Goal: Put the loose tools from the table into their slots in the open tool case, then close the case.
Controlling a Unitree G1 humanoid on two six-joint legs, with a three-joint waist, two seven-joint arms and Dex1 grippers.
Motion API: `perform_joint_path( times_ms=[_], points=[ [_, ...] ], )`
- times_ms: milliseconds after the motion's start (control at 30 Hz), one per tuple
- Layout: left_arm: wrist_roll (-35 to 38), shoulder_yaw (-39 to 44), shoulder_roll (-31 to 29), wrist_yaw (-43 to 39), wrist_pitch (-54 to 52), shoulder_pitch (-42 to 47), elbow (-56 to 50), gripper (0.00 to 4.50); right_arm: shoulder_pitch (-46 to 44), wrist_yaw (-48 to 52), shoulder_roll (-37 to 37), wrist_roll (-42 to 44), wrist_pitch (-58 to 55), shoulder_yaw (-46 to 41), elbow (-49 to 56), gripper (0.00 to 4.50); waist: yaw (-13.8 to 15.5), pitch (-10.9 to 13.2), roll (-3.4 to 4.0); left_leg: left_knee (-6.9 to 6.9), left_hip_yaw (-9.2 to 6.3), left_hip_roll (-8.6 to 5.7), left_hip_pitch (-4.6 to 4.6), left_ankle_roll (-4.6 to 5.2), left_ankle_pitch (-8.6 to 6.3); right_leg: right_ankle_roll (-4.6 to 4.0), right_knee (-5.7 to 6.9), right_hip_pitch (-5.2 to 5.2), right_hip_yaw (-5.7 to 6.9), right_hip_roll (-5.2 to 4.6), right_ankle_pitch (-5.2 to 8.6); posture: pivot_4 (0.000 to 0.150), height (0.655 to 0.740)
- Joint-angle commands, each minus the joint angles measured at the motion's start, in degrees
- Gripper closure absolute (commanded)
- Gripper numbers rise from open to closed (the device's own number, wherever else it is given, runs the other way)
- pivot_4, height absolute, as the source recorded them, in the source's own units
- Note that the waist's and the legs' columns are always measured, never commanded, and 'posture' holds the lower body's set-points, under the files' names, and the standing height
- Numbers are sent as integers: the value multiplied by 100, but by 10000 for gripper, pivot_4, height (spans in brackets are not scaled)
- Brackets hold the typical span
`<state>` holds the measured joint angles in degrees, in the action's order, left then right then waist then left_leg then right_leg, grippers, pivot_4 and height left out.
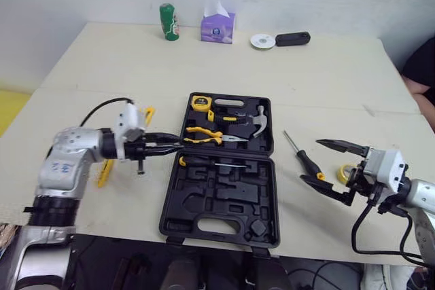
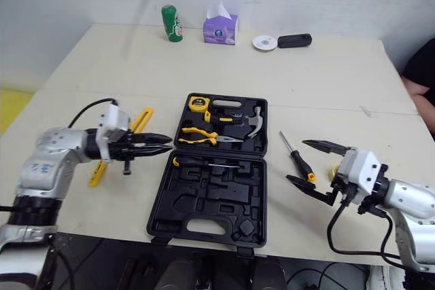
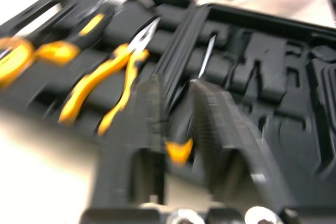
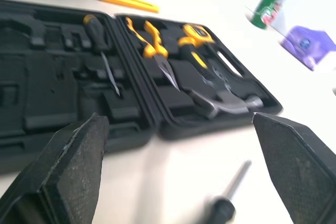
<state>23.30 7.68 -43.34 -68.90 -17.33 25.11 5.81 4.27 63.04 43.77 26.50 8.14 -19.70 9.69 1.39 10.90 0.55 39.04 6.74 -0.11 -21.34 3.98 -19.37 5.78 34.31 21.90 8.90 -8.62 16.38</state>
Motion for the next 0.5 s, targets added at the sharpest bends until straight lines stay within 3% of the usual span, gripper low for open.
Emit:
perform_joint_path(
  times_ms=[33, 133, 167, 300, 500],
  points=[
    [42, 782, -333, 401, 149, -181, 234, 15723, 190, 64, 51, -16, 503, -557, -373, 0, -2, 1, 0, -3, -1, 0, 0, 0, 0, 0, -2, 0, 2, 0, 0, 1500, 7400],
    [2, 1621, -660, 633, 549, -756, 785, 2038, 415, -72, -12, -176, 1115, -1105, -1227, 0, -17, 5, 6, -6, 1, -1, 1, -3, -4, 0, -5, -1, 1, 0, 0, 1500, 7400],
    [-135, 1872, -743, 758, 1023, -961, 1117, 917, 536, -89, -29, -168, 1234, -1276, -1503, 0, -24, 6, 9, -8, 1, -1, 1, -15, -12, 0, -10, -1, 1, 1, 0, 1500, 7400],
    [-602, 2306, -895, 1226, 2551, -1526, 2260, 917, 697, -341, -206, 38, 1423, -1791, -2280, 0, -48, 6, 9, -61, 9, -2, 11, -37, -22, -1, -35, 3, 2, 5, 1, 1500, 7400],
    [-303, 3410, -1037, 1968, 2634, -2399, 3297, 917, 1069, -923, -268, -289, 2274, -2375, -3728, 0, -128, 6, 9, -91, 13, -5, 19, -44, -20, -1, -42, 8, -1, -2, 1, 1500, 7400]
  ],
)
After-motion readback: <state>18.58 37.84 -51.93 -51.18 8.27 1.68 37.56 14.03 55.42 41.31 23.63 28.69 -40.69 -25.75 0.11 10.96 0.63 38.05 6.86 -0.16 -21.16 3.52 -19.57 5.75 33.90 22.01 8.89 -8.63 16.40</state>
